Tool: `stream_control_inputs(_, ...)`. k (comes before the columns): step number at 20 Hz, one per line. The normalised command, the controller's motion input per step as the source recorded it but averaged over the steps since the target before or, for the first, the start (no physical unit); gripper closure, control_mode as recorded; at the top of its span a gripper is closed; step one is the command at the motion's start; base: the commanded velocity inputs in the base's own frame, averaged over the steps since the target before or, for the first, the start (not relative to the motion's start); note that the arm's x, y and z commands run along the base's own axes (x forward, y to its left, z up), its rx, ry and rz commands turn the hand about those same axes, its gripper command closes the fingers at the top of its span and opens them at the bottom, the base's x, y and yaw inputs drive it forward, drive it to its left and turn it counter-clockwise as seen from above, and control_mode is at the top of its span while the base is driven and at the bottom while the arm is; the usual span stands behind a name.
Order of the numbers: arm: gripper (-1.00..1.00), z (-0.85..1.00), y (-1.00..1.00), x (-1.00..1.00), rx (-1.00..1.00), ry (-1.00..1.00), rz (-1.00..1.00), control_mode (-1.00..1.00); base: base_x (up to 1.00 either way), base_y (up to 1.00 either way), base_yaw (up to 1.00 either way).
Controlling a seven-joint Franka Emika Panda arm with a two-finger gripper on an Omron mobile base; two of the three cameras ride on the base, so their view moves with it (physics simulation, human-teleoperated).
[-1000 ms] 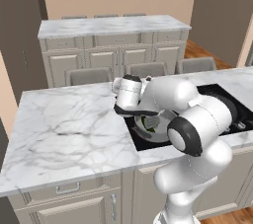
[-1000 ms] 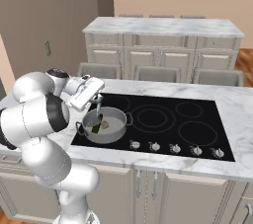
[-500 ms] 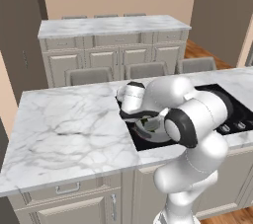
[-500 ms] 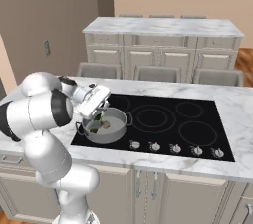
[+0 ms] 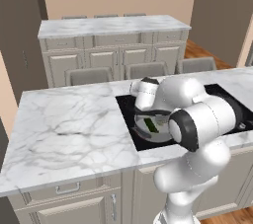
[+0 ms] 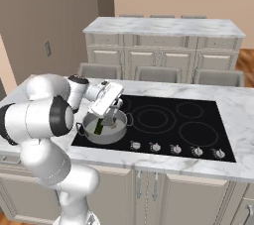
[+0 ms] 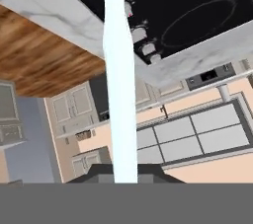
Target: Put the cucumber and garlic in the pot. Retrieve the spatula and lightly stir the vegetables in the pot.
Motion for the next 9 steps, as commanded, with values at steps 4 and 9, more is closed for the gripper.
stream_control_inputs(4,1.0,0.42,0.11,-0.25,0.01,-0.07,0.09,-1.0,0.0,0.0,0.0)
stream_control_inputs(9,1.0,-0.47,0.49,0.01,-0.04,0.03,0.05,-1.0,0.0,0.0,0.0)
